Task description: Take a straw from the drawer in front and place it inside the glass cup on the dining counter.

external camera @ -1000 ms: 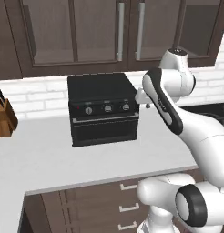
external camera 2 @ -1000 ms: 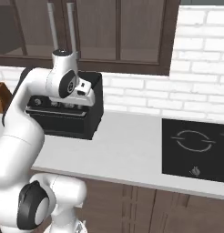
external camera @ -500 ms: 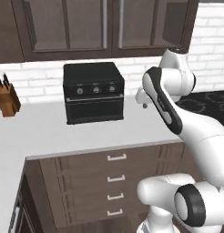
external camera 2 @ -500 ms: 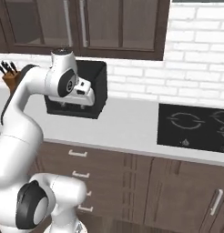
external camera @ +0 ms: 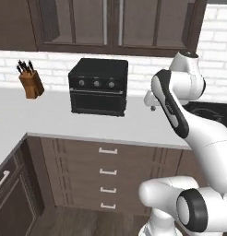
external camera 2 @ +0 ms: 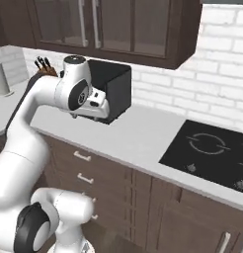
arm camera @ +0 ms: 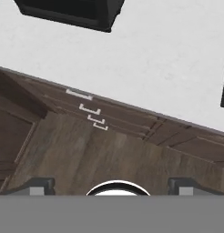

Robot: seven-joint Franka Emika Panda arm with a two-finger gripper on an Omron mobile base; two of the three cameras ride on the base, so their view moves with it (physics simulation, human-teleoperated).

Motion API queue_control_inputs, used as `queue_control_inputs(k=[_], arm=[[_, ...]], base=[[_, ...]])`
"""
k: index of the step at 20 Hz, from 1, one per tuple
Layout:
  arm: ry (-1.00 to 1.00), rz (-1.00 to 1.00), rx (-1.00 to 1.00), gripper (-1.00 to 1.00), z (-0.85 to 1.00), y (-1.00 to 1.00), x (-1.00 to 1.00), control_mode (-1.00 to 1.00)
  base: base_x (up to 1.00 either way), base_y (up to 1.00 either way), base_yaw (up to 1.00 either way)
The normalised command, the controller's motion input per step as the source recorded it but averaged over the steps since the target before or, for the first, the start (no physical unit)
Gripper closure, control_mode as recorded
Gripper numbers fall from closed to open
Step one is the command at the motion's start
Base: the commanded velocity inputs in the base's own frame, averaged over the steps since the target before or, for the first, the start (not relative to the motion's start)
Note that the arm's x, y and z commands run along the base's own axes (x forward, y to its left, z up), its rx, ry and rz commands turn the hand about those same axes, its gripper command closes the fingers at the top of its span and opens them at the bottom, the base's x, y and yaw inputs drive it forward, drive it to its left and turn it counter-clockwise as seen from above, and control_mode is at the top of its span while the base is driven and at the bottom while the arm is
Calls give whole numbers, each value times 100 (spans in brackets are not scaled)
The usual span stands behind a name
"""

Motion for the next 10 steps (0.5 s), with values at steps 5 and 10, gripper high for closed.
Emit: queue_control_inputs(k=[5,10], arm=[[0,0,0,-100,0,0,0,100],[0,0,0,-100,0,0,0,100]], base=[[0,-83,64],[0,-83,65]])
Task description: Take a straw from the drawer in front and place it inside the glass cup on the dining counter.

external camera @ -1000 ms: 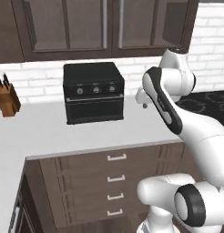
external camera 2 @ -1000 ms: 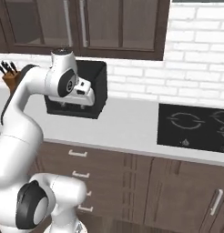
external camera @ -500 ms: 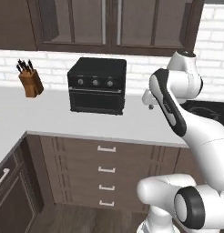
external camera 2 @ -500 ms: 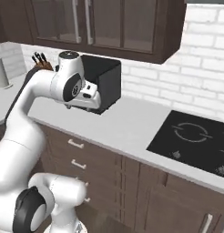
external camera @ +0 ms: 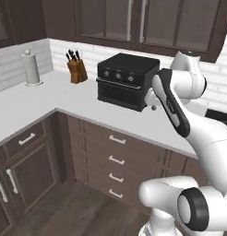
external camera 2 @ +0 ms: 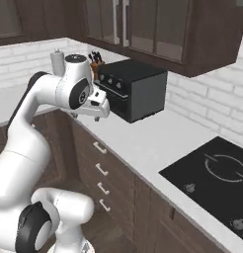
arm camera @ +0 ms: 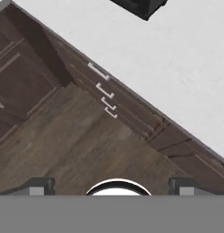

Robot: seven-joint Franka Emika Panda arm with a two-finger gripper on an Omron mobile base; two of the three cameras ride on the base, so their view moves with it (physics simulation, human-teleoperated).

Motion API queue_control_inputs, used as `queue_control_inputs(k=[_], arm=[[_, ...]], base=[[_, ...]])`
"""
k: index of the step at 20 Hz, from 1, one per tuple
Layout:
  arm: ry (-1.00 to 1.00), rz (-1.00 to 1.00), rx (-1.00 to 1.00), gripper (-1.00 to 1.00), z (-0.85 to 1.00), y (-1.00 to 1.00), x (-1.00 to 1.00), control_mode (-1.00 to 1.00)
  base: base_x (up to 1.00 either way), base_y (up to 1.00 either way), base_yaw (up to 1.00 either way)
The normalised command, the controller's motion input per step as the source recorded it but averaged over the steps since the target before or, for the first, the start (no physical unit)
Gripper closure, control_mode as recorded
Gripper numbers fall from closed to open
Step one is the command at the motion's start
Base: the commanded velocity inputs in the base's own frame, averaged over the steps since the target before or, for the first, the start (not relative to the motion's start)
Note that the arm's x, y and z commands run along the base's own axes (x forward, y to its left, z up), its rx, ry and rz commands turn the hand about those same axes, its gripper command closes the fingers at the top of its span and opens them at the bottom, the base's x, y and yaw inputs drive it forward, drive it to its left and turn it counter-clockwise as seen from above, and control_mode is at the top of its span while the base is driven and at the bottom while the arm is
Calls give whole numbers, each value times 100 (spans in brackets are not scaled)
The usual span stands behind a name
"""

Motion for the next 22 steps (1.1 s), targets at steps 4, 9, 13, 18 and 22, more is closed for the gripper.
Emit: queue_control_inputs(k=[4,9,13,18,22], arm=[[0,0,0,-100,0,0,0,100],[0,0,0,-100,0,0,0,100],[0,0,0,-100,0,0,0,100],[0,0,0,-100,0,0,0,100],[0,0,0,-100,-3,-6,0,-100]], base=[[0,-83,63],[-8,-75,57],[-43,-57,47],[-20,-50,26],[-2,-35,5]])
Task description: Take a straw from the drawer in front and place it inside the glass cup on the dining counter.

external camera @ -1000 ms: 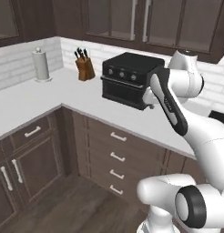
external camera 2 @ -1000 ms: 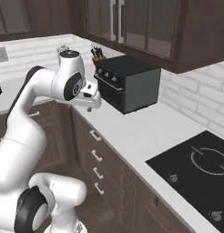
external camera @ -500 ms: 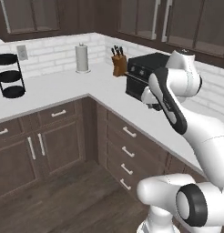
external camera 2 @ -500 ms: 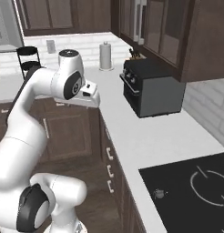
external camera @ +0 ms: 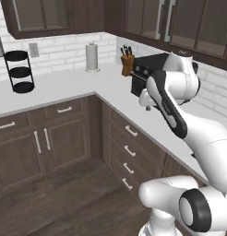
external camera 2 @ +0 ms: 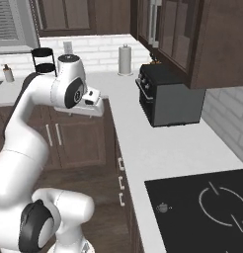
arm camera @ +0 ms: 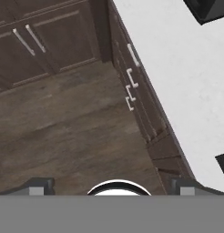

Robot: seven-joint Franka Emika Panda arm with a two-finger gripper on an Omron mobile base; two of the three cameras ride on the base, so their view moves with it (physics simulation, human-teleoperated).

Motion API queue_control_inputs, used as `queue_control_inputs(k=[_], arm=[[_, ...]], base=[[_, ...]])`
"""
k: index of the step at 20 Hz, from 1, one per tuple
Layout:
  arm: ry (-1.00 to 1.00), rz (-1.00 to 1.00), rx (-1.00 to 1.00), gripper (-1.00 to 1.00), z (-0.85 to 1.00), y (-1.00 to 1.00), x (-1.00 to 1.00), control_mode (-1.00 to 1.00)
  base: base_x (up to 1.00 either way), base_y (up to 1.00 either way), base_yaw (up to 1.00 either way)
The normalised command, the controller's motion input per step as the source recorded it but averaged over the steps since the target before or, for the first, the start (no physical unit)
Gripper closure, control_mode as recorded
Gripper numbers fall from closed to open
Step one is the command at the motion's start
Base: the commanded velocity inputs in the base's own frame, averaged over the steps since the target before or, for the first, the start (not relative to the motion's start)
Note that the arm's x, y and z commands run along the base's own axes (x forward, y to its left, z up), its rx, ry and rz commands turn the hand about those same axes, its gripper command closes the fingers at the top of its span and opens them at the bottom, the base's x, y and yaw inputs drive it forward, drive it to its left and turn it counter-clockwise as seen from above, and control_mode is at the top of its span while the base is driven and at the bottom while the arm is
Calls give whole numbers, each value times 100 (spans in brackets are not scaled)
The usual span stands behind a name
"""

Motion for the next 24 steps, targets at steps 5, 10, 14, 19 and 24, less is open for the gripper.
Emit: queue_control_inputs(k=[5,10,14,19,24], arm=[[0,1,-4,-100,-18,11,10,-100],[-2,0,-31,-100,-53,79,48,-100],[-1,0,-38,-100,-84,67,68,-100],[0,0,-35,-100,-94,13,73,-100],[0,0,-27,-100,-74,0,71,-100]], base=[[0,0,0],[0,0,0],[0,0,0],[0,0,0],[0,0,0]])
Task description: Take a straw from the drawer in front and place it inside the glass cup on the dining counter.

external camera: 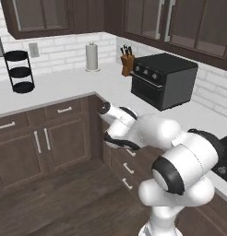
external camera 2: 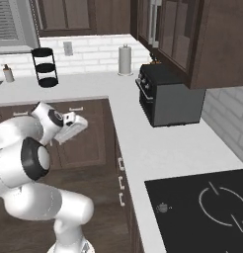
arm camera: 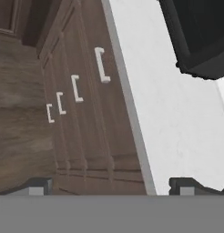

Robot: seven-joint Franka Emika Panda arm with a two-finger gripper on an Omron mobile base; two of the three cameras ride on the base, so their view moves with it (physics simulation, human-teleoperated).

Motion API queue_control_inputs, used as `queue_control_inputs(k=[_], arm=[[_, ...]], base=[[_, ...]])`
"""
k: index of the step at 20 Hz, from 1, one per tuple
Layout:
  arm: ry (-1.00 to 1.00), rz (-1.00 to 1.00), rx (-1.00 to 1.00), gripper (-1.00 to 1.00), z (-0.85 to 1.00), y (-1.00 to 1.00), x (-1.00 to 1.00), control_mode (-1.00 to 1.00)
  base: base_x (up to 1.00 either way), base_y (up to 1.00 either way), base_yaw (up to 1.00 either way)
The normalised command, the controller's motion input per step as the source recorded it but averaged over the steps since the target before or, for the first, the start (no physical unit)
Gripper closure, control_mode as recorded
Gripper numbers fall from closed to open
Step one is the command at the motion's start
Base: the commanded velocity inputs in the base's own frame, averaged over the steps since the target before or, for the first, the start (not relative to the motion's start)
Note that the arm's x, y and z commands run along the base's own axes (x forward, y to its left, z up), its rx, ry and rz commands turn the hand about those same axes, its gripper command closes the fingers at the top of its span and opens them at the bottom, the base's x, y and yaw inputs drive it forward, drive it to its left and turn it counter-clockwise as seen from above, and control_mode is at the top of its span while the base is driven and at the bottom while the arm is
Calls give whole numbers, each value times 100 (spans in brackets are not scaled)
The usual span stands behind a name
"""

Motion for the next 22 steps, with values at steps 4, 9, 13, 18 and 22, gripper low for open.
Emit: queue_control_inputs(k=[4,9,13,18,22], arm=[[0,0,-19,-100,-52,0,65,-100],[0,-1,-18,-100,-53,-14,56,-100],[0,-2,-21,-100,-59,-33,47,-100],[0,-6,-25,-100,-54,-29,39,-100],[0,-12,-25,-100,-39,-29,44,-100]], base=[[0,0,0],[0,0,0],[0,0,0],[0,0,0],[0,0,0]])
